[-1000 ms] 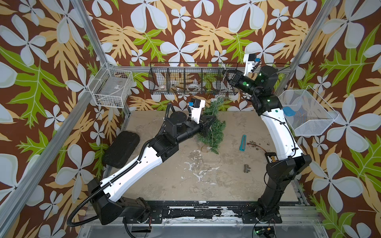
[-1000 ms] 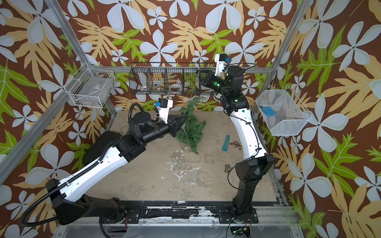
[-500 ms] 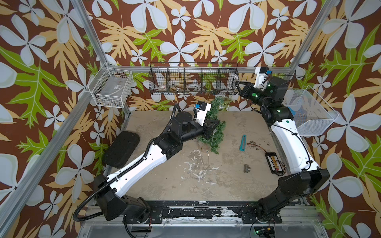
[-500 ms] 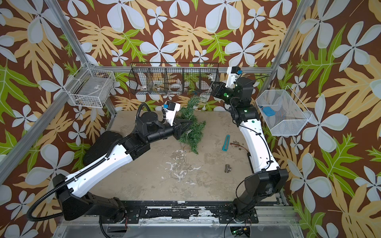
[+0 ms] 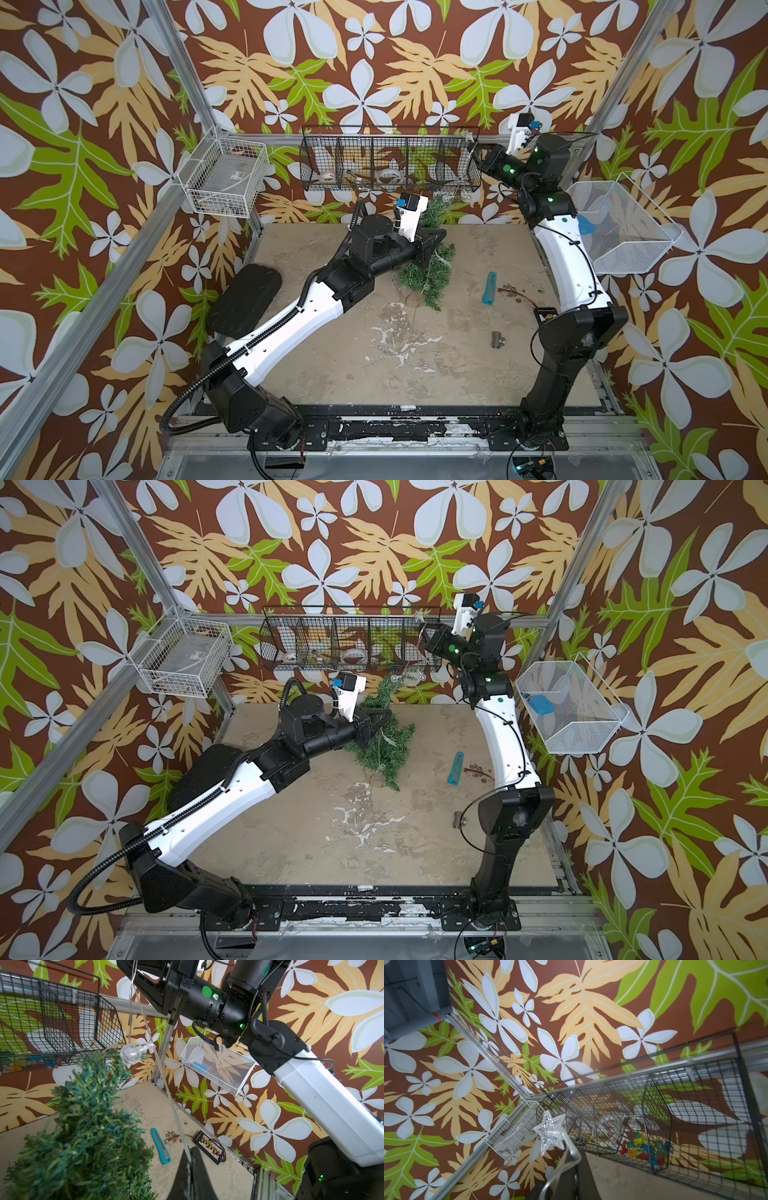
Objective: Remove string lights from the small christmas tree
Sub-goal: Remove the light string from the Christmas tree.
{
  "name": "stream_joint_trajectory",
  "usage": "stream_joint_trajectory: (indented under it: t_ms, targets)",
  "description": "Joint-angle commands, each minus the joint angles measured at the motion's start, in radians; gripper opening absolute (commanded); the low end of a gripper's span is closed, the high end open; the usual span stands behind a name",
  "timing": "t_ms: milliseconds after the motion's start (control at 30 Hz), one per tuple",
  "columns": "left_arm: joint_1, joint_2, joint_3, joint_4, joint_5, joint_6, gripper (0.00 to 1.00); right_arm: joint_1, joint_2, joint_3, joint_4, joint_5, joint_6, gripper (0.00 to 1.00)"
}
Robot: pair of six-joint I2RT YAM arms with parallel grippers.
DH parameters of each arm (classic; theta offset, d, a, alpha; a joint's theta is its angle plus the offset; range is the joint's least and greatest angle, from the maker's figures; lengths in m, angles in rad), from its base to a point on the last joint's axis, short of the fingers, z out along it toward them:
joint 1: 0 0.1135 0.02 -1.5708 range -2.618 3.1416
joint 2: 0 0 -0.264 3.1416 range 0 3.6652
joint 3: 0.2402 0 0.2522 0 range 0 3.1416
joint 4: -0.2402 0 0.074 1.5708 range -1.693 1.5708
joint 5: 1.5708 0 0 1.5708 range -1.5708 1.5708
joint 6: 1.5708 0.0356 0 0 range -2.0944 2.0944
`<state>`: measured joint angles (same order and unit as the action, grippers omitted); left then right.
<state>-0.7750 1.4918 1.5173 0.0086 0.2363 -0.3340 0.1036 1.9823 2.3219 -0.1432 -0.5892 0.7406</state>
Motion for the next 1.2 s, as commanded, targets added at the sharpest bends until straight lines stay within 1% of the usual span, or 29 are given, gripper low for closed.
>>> stream_joint_trajectory:
  t_ms: [0,67,200,433,567,600,800,933,1067,1167]
  targets:
    - [0.001,-0.034,-0.013,-0.142,0.166,0.026,0.0,0.02,0.091,0.136,0.149,0.231,0.054,0.0]
    - [0.01,-0.049,-0.03,-0.142,0.164,0.024,0.0,0.056,0.121,0.177,0.185,0.211,0.069,0.0]
    - [0.031,-0.088,-0.083,-0.143,0.151,0.027,0.0,0.131,0.128,0.151,0.291,0.16,0.1,0.0]
    - [0.077,-0.166,-0.19,-0.13,0.139,0.019,0.0,0.24,0.141,0.154,0.345,0.057,0.096,0.0]
    - [0.1,-0.22,-0.261,-0.112,0.126,0.009,0.0,0.303,0.127,0.139,0.333,0.002,0.073,0.0]
    - [0.103,-0.236,-0.28,-0.111,0.117,0.009,0.0,0.324,0.122,0.131,0.331,-0.028,0.059,0.0]
    - [0.128,-0.306,-0.393,-0.096,0.078,0.003,0.0,0.418,0.122,0.129,0.278,-0.107,-0.02,0.0]
    - [0.137,-0.32,-0.426,-0.093,0.066,-0.001,0.0,0.433,0.127,0.123,0.226,-0.16,-0.039,0.0]
    - [0.143,-0.321,-0.436,-0.094,0.058,0.003,0.0,0.433,0.105,0.082,0.12,-0.142,-0.136,0.0]
    - [0.15,-0.318,-0.441,-0.097,0.055,0.002,0.0,0.433,0.089,0.041,0.086,-0.137,-0.172,0.0]
